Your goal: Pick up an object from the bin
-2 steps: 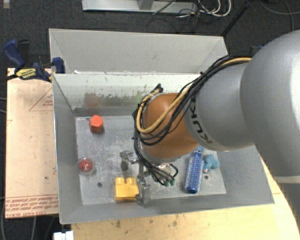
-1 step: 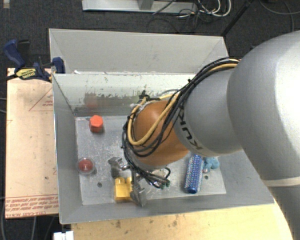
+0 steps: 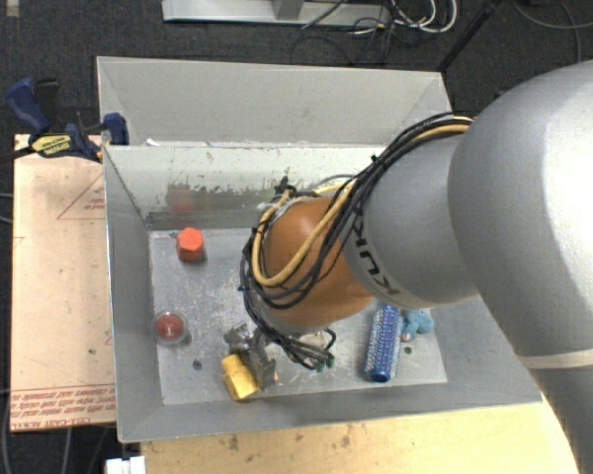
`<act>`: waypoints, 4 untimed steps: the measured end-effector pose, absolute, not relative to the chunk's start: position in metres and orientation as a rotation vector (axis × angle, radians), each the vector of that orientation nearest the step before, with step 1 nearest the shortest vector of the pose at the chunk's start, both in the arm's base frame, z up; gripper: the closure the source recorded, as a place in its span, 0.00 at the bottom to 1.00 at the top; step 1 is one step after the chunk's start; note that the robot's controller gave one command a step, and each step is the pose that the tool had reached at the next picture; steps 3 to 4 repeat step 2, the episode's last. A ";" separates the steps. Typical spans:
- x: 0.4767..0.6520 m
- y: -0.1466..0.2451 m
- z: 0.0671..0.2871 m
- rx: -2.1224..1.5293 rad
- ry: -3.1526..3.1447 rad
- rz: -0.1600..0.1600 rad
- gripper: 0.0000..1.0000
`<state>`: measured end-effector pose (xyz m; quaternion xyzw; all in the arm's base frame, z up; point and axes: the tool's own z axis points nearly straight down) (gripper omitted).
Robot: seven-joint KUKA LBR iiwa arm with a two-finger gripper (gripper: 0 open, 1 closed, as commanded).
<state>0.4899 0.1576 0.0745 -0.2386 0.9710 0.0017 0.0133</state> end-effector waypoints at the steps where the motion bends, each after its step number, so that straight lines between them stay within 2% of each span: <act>1: 0.522 0.170 0.181 -2.405 2.014 0.001 1.00; 2: 0.527 0.169 0.210 -2.703 1.593 0.001 1.00; 4: 0.527 0.169 0.210 -2.703 1.593 0.001 1.00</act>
Offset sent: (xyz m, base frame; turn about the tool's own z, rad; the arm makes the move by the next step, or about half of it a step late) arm 0.0316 0.0115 0.1060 -1.2697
